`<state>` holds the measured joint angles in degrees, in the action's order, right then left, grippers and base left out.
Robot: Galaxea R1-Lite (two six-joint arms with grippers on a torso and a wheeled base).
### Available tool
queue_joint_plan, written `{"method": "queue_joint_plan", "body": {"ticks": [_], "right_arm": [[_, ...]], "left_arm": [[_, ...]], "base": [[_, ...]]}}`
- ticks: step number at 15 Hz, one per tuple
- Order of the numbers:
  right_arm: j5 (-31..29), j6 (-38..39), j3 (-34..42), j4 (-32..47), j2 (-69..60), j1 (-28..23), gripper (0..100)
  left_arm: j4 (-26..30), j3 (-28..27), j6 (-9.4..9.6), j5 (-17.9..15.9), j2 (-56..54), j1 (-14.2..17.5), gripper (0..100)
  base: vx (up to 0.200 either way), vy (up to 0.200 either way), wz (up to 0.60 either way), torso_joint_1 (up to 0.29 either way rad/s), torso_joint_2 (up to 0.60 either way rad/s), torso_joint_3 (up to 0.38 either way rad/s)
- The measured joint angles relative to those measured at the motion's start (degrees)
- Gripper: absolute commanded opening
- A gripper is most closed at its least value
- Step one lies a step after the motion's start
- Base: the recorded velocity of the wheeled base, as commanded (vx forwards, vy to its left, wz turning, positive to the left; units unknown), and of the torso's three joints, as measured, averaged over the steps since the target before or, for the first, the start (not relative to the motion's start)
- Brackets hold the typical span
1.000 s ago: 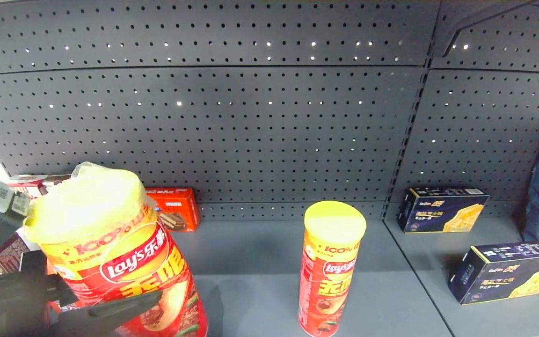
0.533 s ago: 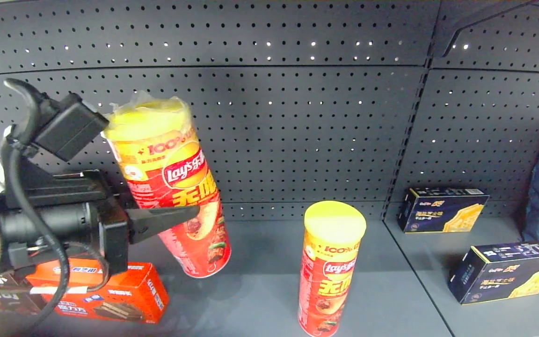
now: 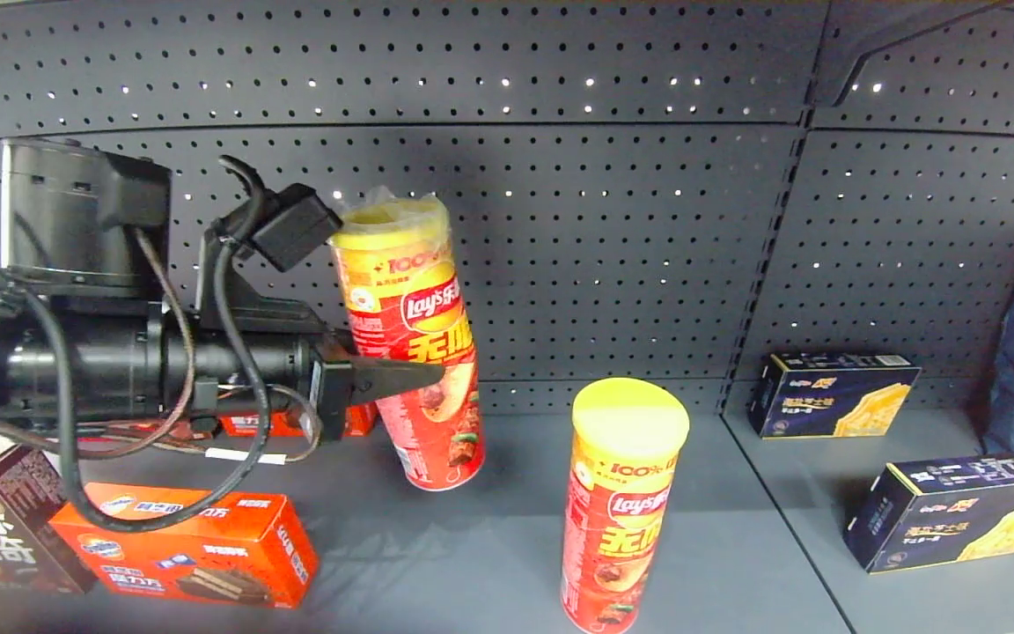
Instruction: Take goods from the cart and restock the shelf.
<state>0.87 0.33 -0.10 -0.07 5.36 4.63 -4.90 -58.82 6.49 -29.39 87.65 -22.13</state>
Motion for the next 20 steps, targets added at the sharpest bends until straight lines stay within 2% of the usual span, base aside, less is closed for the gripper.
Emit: {"method": "queue_joint_plan", "body": {"ticks": [2, 4, 8, 10, 12, 15, 17, 20], "right_arm": [[0.00, 0.02, 0.00, 0.00, 0.01, 0.00, 100], [0.00, 0.00, 0.00, 0.00, 0.01, 0.00, 100], [0.00, 0.00, 0.00, 0.00, 0.04, 0.00, 100], [0.00, 0.00, 0.00, 0.00, 0.04, 0.00, 100], [0.00, 0.00, 0.00, 0.00, 0.06, 0.00, 100], [0.00, 0.02, 0.00, 0.00, 0.06, 0.00, 100], [0.00, 0.00, 0.00, 0.00, 0.09, 0.00, 100], [0.00, 0.02, 0.00, 0.00, 0.11, 0.00, 100]], "left_arm": [[-0.07, -1.90, 2.16, -1.54, 4.44, -0.28, 0], [-0.10, -3.85, 4.38, -8.75, 7.88, -0.28, 0], [-0.51, -9.42, 5.89, -10.92, 14.14, -0.35, 0], [-1.19, -10.53, 9.63, -13.52, 16.65, -0.24, 0], [-1.34, -11.11, 12.64, -13.89, 18.86, 0.00, 0], [-2.35, -11.93, 15.10, -14.09, 21.69, -0.06, 0], [-3.52, -13.06, 15.96, -14.10, 23.52, -0.06, 0], [-3.57, -14.96, 16.04, -14.20, 25.88, -0.24, 0]], "base": [[0.000, 0.000, 0.00, 0.000, 0.00, 0.000], [0.000, 0.000, 0.00, 0.000, 0.00, 0.000], [0.000, 0.000, 0.00, 0.000, 0.00, 0.000], [0.000, 0.000, 0.00, 0.000, 0.00, 0.000], [0.000, 0.000, 0.00, 0.000, 0.00, 0.000], [0.000, 0.000, 0.00, 0.000, 0.00, 0.000], [0.000, 0.000, 0.00, 0.000, 0.00, 0.000], [0.000, 0.000, 0.00, 0.000, 0.00, 0.000]]}}
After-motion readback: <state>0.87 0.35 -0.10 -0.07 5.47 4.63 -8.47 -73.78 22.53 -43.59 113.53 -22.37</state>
